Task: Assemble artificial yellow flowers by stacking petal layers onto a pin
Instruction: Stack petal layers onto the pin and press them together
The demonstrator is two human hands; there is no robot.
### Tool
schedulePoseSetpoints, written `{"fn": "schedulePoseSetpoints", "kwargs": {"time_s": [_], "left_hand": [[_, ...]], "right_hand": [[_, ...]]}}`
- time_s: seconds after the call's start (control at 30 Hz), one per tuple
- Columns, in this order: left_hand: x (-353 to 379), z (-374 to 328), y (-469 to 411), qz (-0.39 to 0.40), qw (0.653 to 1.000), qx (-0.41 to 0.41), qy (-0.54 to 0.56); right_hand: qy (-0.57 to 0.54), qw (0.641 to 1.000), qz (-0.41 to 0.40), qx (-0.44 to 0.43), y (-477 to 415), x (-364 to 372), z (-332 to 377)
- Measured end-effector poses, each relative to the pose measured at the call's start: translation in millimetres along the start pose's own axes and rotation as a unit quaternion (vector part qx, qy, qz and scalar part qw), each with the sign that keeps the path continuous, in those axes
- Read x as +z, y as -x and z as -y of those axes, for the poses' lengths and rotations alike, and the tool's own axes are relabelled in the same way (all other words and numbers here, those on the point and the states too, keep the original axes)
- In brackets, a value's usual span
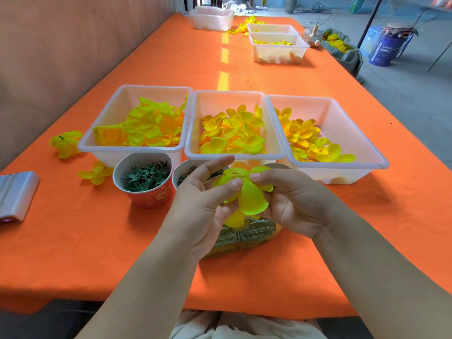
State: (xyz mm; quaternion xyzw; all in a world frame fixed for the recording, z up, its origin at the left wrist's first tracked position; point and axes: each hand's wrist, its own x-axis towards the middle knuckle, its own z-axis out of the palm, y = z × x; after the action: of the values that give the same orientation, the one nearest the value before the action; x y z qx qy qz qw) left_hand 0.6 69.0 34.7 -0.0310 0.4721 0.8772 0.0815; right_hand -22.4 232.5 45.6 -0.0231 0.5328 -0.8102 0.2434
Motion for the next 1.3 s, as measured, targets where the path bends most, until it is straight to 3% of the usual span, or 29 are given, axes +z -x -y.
{"fn": "schedulePoseSetpoints", "kwargs": {"time_s": [0.3,0.47,0.7,1.13,1.3], "left_hand": [[-2,3,-2,-0.032,0.999,-0.027,-0.016],[-9,4,-5,-0.064,0.993,-0.004,-0.101],[-24,-1,-13,-0.1,0.979,-0.005,-0.177],[-25,-13,-40,-0.032,0.943,0.047,-0.327],[-24,-9,-40,-0.01,0.936,0.033,-0.35]], "right_hand": [[0.044,0.998,-0.045,0.01,-3,5,1],[0.16,0.984,-0.083,0.007,-2,6,0],[0.317,0.936,-0.155,0.002,3,6,-2],[0.202,0.963,-0.177,0.03,24,2,-12],[0.17,0.97,-0.166,0.046,33,3,-23]]}}
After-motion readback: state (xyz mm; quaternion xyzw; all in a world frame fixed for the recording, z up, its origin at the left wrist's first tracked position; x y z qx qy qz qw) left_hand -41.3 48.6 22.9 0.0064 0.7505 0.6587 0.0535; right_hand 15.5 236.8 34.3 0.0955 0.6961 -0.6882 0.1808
